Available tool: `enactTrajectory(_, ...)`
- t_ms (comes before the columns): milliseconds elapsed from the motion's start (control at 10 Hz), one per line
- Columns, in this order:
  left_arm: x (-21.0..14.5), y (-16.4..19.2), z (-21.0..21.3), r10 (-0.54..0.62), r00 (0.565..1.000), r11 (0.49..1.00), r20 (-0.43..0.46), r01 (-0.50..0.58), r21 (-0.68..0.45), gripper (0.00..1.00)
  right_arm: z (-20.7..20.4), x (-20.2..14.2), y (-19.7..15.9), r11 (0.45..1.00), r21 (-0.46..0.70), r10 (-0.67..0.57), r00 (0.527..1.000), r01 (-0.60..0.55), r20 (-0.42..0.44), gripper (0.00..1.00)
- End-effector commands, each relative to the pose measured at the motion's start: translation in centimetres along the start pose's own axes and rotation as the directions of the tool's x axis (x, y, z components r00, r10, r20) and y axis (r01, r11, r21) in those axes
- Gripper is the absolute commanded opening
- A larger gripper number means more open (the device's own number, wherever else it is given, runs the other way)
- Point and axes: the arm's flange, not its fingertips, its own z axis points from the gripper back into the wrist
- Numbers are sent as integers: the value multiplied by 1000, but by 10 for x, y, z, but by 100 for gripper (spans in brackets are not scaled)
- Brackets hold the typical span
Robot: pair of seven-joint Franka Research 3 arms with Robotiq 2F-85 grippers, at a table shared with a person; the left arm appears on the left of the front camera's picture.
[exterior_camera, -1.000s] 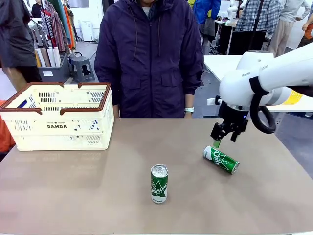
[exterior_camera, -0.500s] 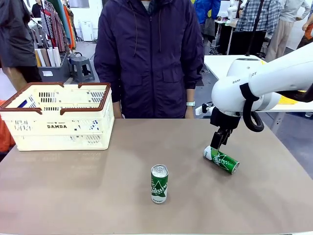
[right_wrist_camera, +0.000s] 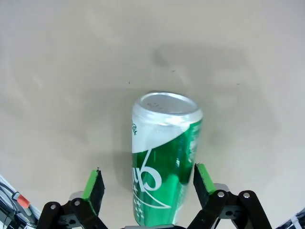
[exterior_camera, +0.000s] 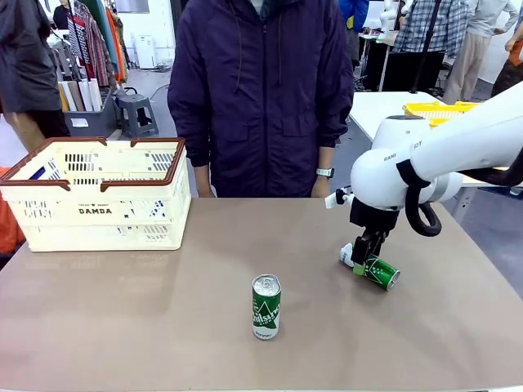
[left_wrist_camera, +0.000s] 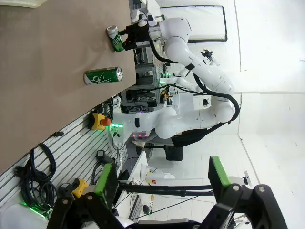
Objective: Place the drinks into the Shopping basket.
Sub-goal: Pick up one drink and place it into the Shopping basket.
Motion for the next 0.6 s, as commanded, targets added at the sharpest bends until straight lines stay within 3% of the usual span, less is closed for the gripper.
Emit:
enactTrajectory(0, -1, -3, -1, -2, 1000, 1000, 8, 2, -17, 100, -10, 3, -1, 999, -28, -19, 1000, 19, -12, 100)
enactTrajectory(100, -1, -3, -1, -2, 1000, 1000, 8, 2, -17, 100, -9, 1, 0, 1000, -11, -21, 1000, 21, 4, 100)
enactTrajectory(200, -1, -3, -1, -2, 1000, 1000, 8, 2, -17, 100, -10, 0, -1, 999, -27, -24, 1000, 24, -8, 77)
enactTrajectory(300, -1, -3, -1, -2, 1000, 1000, 8, 2, -17, 100, -11, 0, -2, 999, -31, -35, 999, 34, -27, 21)
enactTrajectory(400, -1, -3, -1, -2, 1000, 1000, 8, 2, -17, 100, -11, 1, -3, 998, -37, -43, 999, 42, -32, 0)
enactTrajectory(500, -1, -3, -1, -2, 1000, 1000, 8, 2, -17, 100, -10, 0, -3, 998, -38, -44, 999, 42, -30, 0)
